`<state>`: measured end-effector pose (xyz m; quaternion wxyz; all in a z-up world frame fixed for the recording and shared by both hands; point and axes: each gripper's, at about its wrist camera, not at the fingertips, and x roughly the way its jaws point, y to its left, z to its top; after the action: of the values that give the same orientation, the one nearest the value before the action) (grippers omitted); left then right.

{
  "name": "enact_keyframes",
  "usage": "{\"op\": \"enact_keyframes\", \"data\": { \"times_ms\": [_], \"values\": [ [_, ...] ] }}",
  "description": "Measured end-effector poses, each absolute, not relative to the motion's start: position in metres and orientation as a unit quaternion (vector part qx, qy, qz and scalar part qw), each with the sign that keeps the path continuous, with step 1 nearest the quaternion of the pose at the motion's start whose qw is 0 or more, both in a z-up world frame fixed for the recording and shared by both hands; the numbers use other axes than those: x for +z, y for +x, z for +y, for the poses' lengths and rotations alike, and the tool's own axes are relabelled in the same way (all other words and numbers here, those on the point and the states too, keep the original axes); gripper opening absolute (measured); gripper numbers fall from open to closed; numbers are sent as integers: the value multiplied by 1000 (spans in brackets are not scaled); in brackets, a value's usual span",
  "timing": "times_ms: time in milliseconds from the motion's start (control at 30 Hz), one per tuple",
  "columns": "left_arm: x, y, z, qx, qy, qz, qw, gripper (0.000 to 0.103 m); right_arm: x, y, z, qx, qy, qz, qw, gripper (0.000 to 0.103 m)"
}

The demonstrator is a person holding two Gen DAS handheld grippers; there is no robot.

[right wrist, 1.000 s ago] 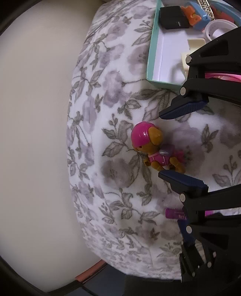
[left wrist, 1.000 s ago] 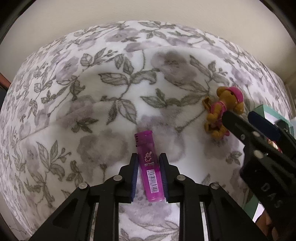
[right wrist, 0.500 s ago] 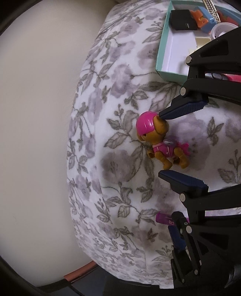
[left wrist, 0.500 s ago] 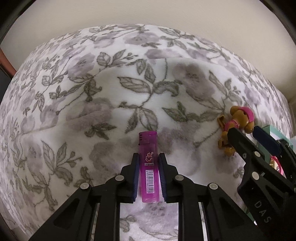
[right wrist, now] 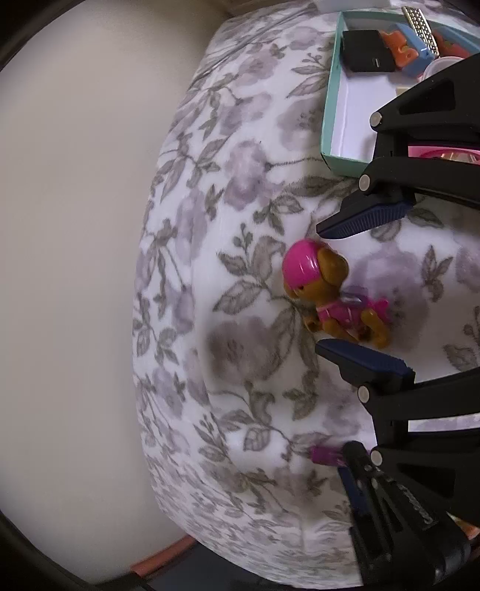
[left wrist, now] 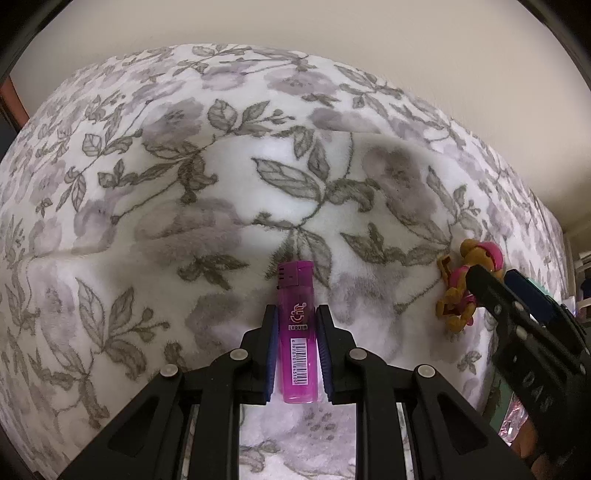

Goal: Organize rigid objects
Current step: 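Grasp the purple lighter with the left gripper while the right grasps the pink-helmet dog figure, then lift the purple lighter and dog figure and carry them over the tray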

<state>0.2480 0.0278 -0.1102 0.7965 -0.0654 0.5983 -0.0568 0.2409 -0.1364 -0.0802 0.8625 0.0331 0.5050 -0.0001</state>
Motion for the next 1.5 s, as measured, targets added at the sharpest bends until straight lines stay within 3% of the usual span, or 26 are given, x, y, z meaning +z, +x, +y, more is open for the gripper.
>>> {"op": "enact_keyframes", "data": {
  "times_ms": [833,1167,1500],
  "values": [
    [-113,253,59,-54,-71,575,813,21,-105,274,-135,-27,50,540,839,57],
    [-113,250,40,-46,-64,567,820,21,-113,279,-131,-37,29,544,838,44],
    [-112,251,33,-37,-51,565,823,20,-110,247,-122,-25,11,550,835,44]
  ]
}}
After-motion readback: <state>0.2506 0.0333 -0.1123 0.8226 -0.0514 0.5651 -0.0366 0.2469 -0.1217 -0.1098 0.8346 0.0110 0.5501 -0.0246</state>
